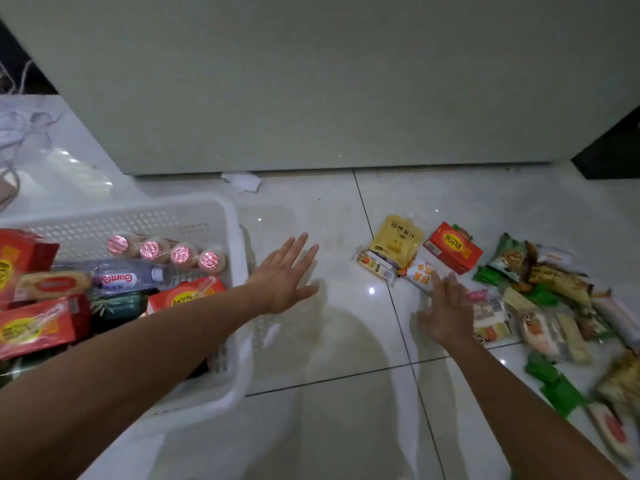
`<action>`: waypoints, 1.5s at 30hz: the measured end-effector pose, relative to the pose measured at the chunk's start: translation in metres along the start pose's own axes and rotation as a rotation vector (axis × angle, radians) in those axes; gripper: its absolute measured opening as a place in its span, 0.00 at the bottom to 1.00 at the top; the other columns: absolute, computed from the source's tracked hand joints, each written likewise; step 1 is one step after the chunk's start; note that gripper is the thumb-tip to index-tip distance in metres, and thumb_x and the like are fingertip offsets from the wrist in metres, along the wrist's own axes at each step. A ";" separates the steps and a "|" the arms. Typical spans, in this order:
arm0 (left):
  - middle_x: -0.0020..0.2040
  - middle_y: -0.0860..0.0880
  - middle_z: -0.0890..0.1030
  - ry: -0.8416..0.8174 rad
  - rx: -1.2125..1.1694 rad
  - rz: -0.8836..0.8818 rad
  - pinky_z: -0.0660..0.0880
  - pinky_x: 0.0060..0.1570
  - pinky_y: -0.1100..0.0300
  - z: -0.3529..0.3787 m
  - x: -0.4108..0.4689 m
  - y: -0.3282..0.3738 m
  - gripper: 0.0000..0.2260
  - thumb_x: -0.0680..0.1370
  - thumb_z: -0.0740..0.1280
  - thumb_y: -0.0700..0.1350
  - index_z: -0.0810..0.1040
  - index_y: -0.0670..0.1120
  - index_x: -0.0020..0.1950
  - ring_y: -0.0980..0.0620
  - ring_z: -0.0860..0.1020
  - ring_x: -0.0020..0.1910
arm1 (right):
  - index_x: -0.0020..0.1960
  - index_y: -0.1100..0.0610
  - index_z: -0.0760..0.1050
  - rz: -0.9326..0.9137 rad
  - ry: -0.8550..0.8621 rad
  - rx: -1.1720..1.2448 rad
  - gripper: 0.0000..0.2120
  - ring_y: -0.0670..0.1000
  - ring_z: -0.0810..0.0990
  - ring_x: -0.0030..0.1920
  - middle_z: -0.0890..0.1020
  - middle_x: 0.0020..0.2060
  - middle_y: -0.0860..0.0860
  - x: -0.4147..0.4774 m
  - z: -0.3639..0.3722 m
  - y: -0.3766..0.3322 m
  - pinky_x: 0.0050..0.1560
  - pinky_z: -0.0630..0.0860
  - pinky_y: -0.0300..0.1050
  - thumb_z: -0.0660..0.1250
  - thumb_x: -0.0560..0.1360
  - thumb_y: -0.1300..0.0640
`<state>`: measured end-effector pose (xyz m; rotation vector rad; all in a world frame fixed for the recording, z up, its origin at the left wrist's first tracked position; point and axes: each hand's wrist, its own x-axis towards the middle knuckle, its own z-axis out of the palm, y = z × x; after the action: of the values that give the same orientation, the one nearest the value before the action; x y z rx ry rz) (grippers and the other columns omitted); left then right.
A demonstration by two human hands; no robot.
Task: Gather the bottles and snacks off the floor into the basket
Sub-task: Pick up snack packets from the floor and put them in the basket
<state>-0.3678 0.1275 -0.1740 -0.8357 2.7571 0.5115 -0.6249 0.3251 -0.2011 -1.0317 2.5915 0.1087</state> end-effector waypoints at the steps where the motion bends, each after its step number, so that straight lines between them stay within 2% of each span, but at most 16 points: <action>1: 0.77 0.48 0.34 0.008 -0.008 0.011 0.46 0.74 0.51 0.001 0.000 -0.001 0.34 0.79 0.52 0.63 0.38 0.52 0.77 0.48 0.38 0.77 | 0.77 0.51 0.42 0.008 0.012 0.017 0.41 0.60 0.44 0.77 0.42 0.77 0.57 0.008 -0.001 -0.001 0.73 0.54 0.63 0.65 0.75 0.50; 3: 0.77 0.49 0.35 0.016 -0.006 0.037 0.46 0.74 0.51 0.002 0.001 -0.003 0.35 0.79 0.53 0.62 0.38 0.52 0.77 0.48 0.39 0.77 | 0.77 0.50 0.42 0.022 0.015 0.079 0.42 0.59 0.45 0.77 0.44 0.78 0.56 0.028 -0.003 -0.004 0.74 0.50 0.64 0.66 0.74 0.51; 6: 0.77 0.49 0.35 0.005 0.008 0.081 0.47 0.74 0.51 0.005 0.003 -0.004 0.36 0.78 0.55 0.62 0.37 0.52 0.77 0.49 0.39 0.77 | 0.77 0.51 0.45 0.057 -0.046 0.159 0.40 0.57 0.51 0.77 0.54 0.77 0.55 0.045 -0.002 -0.015 0.73 0.46 0.63 0.67 0.74 0.51; 11: 0.77 0.48 0.33 -0.089 0.091 0.096 0.43 0.74 0.50 0.009 0.011 0.004 0.42 0.76 0.62 0.59 0.34 0.52 0.76 0.47 0.36 0.76 | 0.76 0.56 0.51 0.040 0.027 0.185 0.36 0.60 0.63 0.71 0.63 0.72 0.58 0.037 0.010 -0.026 0.69 0.64 0.56 0.65 0.74 0.60; 14: 0.77 0.47 0.33 -0.120 0.137 0.140 0.41 0.74 0.50 0.014 0.034 0.017 0.44 0.75 0.65 0.57 0.35 0.51 0.76 0.46 0.35 0.76 | 0.76 0.54 0.53 0.063 0.060 0.129 0.33 0.61 0.67 0.66 0.67 0.70 0.58 0.036 0.016 -0.021 0.63 0.66 0.55 0.64 0.75 0.56; 18: 0.77 0.46 0.33 -0.149 0.279 0.234 0.42 0.74 0.48 0.020 0.074 0.045 0.43 0.76 0.64 0.56 0.35 0.49 0.77 0.44 0.35 0.76 | 0.76 0.52 0.51 0.038 0.085 0.089 0.32 0.60 0.67 0.64 0.66 0.67 0.58 0.031 0.027 -0.013 0.62 0.65 0.55 0.63 0.76 0.54; 25: 0.78 0.48 0.38 -0.094 0.347 0.262 0.45 0.74 0.48 0.034 0.131 0.080 0.34 0.80 0.59 0.48 0.39 0.49 0.77 0.44 0.39 0.77 | 0.76 0.50 0.49 0.104 0.134 0.117 0.34 0.59 0.63 0.66 0.63 0.68 0.55 0.035 0.046 -0.013 0.66 0.59 0.55 0.63 0.76 0.52; 29: 0.78 0.47 0.40 -0.061 0.303 0.252 0.52 0.73 0.49 0.048 0.125 0.078 0.30 0.80 0.56 0.43 0.42 0.48 0.78 0.42 0.45 0.77 | 0.77 0.50 0.49 0.111 0.130 0.120 0.34 0.59 0.63 0.65 0.63 0.68 0.55 0.039 0.049 -0.012 0.67 0.58 0.54 0.62 0.76 0.51; 31: 0.78 0.46 0.46 -0.015 0.308 0.263 0.60 0.69 0.49 0.051 0.119 0.077 0.29 0.79 0.59 0.41 0.50 0.50 0.77 0.40 0.53 0.75 | 0.76 0.51 0.50 0.085 0.136 0.112 0.35 0.59 0.64 0.65 0.64 0.67 0.55 0.038 0.047 -0.010 0.66 0.59 0.55 0.63 0.75 0.51; 34: 0.73 0.46 0.60 0.037 0.302 0.311 0.68 0.57 0.49 0.051 0.108 0.073 0.23 0.76 0.63 0.38 0.62 0.50 0.70 0.40 0.65 0.66 | 0.76 0.50 0.50 0.035 0.108 0.075 0.34 0.58 0.65 0.64 0.65 0.66 0.55 0.033 0.044 -0.006 0.65 0.60 0.54 0.63 0.75 0.50; 37: 0.70 0.45 0.62 0.028 0.312 0.328 0.68 0.55 0.48 0.054 0.093 0.066 0.21 0.76 0.62 0.39 0.63 0.49 0.68 0.39 0.66 0.63 | 0.76 0.50 0.51 0.023 0.081 0.019 0.33 0.57 0.66 0.63 0.66 0.65 0.54 0.024 0.041 -0.004 0.63 0.62 0.53 0.63 0.76 0.49; 41: 0.68 0.42 0.64 0.045 0.229 0.221 0.66 0.58 0.48 0.044 0.076 0.062 0.19 0.77 0.62 0.43 0.63 0.46 0.67 0.41 0.70 0.61 | 0.74 0.53 0.55 0.034 0.003 -0.006 0.31 0.58 0.67 0.62 0.67 0.63 0.56 0.006 0.033 -0.005 0.61 0.66 0.53 0.63 0.75 0.47; 45: 0.57 0.44 0.73 0.203 -0.082 0.121 0.65 0.43 0.55 0.004 0.053 0.049 0.14 0.79 0.61 0.48 0.66 0.43 0.61 0.43 0.75 0.51 | 0.68 0.60 0.62 0.076 -0.086 0.235 0.26 0.62 0.70 0.60 0.70 0.60 0.62 -0.008 0.021 -0.018 0.57 0.71 0.52 0.65 0.75 0.51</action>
<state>-0.4386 0.1407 -0.1803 -0.7817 3.0052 0.5956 -0.6009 0.3213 -0.2171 -0.8272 2.4931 -0.1271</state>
